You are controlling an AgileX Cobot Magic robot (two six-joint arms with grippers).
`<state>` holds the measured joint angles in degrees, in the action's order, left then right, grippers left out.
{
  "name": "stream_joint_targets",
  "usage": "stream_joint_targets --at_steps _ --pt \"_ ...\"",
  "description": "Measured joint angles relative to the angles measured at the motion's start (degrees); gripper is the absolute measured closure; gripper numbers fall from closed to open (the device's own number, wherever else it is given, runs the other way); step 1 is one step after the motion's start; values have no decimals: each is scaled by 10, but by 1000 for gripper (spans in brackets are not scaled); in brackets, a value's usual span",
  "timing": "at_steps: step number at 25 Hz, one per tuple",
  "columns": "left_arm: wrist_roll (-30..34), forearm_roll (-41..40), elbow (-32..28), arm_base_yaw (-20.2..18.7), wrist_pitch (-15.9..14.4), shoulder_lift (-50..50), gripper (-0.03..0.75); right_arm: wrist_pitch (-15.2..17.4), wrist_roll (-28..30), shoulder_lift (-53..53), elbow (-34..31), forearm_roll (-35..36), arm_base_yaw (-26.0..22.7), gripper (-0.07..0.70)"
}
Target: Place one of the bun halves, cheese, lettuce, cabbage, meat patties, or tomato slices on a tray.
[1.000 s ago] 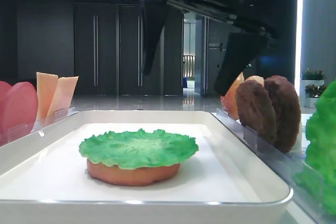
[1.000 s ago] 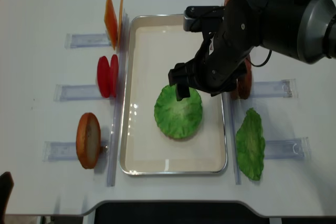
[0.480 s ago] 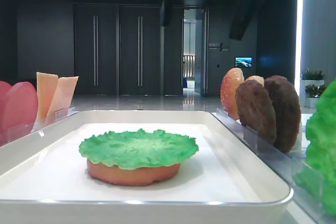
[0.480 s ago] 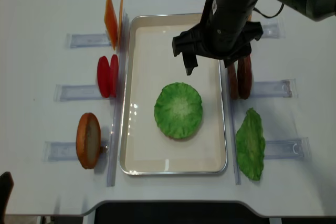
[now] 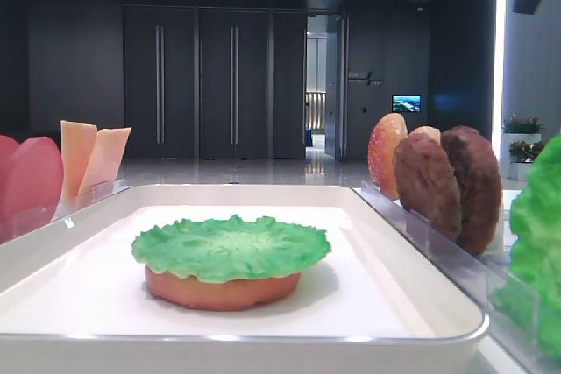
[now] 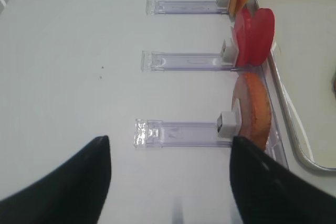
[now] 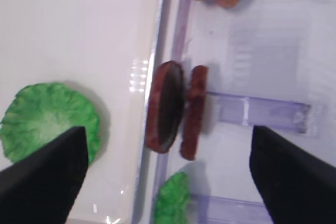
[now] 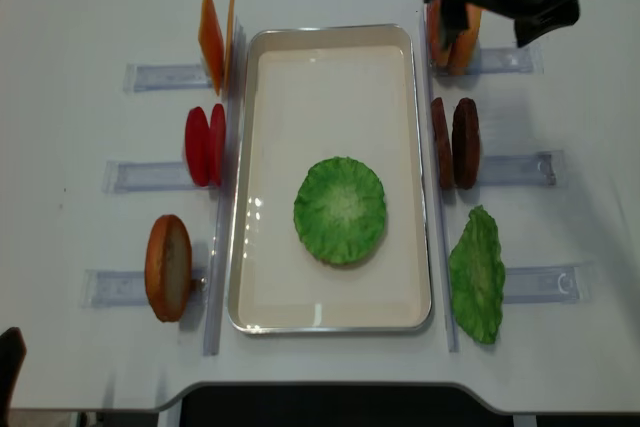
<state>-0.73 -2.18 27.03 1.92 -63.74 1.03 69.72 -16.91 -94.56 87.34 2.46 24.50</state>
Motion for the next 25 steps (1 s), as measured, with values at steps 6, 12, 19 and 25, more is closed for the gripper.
stream_joint_targets --at_steps 6,12,19,25 --pt "0 0 0 0 0 0 181 1 60 3 -1 -9 -111 40" --pt "1 0 0 0 0 0 181 1 99 7 -1 -10 -192 40" --pt "2 -1 0 0 0 0 181 1 159 10 -3 -16 -240 41" --pt "2 -1 0 0 0 0 181 -1 191 82 -104 -20 -249 51"
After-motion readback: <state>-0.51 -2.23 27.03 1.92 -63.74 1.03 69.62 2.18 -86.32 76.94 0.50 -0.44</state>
